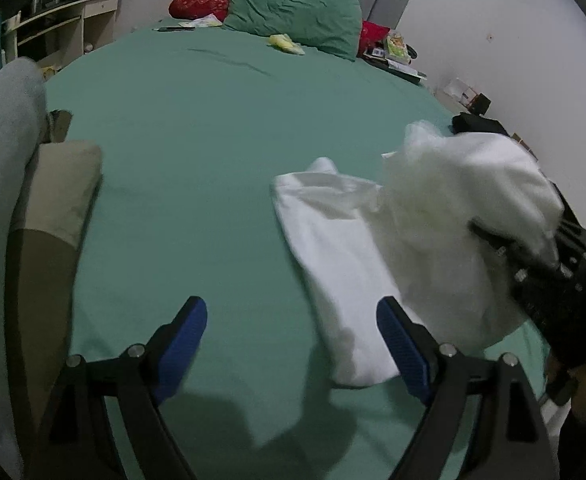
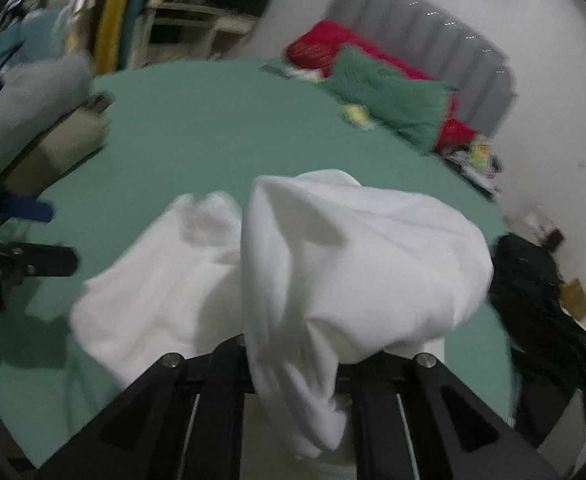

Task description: Fold large clothes

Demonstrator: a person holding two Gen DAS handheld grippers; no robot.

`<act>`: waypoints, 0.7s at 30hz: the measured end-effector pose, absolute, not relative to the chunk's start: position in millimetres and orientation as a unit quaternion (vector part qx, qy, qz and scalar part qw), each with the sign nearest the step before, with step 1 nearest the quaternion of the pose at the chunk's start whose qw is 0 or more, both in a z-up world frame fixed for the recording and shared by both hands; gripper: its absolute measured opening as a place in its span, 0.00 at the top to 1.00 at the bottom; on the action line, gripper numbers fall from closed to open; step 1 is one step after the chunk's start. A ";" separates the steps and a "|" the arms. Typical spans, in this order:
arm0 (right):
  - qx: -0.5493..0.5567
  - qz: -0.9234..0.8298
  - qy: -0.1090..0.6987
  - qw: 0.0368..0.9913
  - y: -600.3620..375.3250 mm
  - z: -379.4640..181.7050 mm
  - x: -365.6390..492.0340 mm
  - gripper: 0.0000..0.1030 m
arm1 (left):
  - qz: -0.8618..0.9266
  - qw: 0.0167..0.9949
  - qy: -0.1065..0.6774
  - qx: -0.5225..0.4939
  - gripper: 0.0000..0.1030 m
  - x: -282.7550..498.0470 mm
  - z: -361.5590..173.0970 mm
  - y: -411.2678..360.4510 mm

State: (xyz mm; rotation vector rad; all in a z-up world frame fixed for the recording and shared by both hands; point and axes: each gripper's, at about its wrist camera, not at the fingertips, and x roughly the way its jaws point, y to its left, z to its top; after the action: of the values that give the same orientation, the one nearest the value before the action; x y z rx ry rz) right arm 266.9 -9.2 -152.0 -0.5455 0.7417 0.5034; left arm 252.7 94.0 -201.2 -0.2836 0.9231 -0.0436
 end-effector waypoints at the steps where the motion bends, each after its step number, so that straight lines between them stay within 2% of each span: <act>1: -0.256 0.248 0.364 0.861 -0.8 -158.4 266.0 0.82 | -0.018 0.885 0.446 -0.137 0.16 251.9 -205.3 99.5; 4: -0.224 0.279 0.399 0.844 12.8 -175.0 265.4 0.73 | -0.010 0.877 0.459 -0.140 0.15 252.9 -217.7 110.8; 6: -0.194 0.326 0.429 0.820 20.6 -184.6 265.4 0.60 | -0.001 0.875 0.460 -0.150 0.15 252.7 -221.5 118.1; 7: -0.176 0.355 0.443 0.804 23.9 -187.9 264.0 0.43 | 0.001 0.872 0.462 -0.161 0.15 253.1 -222.4 122.7; 8: -0.162 0.373 0.447 0.797 26.1 -189.8 260.0 0.32 | 0.002 0.872 0.460 -0.167 0.15 253.3 -222.3 125.8; 10: -0.143 0.402 0.445 0.788 25.3 -187.3 251.7 0.26 | 0.007 0.874 0.451 -0.179 0.15 252.4 -219.2 132.7; 14: -0.139 0.402 0.435 0.793 8.5 -175.4 238.9 0.23 | 0.001 0.878 0.430 -0.212 0.15 251.8 -210.8 140.1; 18: -0.116 0.381 0.403 0.824 -34.0 -148.2 217.7 0.20 | -0.035 0.889 0.387 -0.241 0.11 251.8 -190.8 132.7; 21: -0.070 0.341 0.385 0.855 -74.3 -133.4 222.5 0.13 | -0.070 0.901 0.364 -0.226 0.06 253.4 -178.4 112.7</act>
State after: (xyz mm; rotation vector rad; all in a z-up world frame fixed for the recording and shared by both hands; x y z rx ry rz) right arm 222.5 -74.3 -133.4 -0.1482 0.8101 0.7169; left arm 253.4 112.7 -178.4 -0.4666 0.7534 -0.1447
